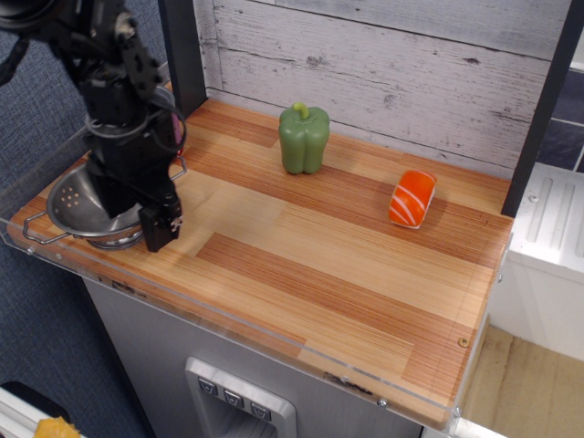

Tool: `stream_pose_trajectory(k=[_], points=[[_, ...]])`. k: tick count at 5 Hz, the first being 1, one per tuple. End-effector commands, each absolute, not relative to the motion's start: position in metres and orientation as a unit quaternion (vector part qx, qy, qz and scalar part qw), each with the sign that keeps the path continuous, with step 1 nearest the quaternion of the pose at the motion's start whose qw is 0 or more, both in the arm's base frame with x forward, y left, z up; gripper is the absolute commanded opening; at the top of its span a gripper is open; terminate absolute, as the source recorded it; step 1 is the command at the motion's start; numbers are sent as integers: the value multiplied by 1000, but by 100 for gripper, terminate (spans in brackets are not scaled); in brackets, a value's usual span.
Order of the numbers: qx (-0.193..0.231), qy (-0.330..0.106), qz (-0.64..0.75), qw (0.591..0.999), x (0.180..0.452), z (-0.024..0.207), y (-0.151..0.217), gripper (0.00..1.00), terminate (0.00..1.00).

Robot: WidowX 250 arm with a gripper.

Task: Move the pan from the left edge to right of the table

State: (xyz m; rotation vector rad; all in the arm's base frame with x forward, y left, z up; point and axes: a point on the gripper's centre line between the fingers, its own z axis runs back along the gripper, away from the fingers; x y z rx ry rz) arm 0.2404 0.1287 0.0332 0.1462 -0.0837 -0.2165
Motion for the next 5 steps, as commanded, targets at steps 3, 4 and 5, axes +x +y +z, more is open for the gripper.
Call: stream_pose_trajectory(k=[3,4,5], points=[[69,-41,-129,988,239,26,133,0,0],[72,-23,-131,988,240,32,128,0,0],[80,-17,-104,991,239,40,124,0,0]])
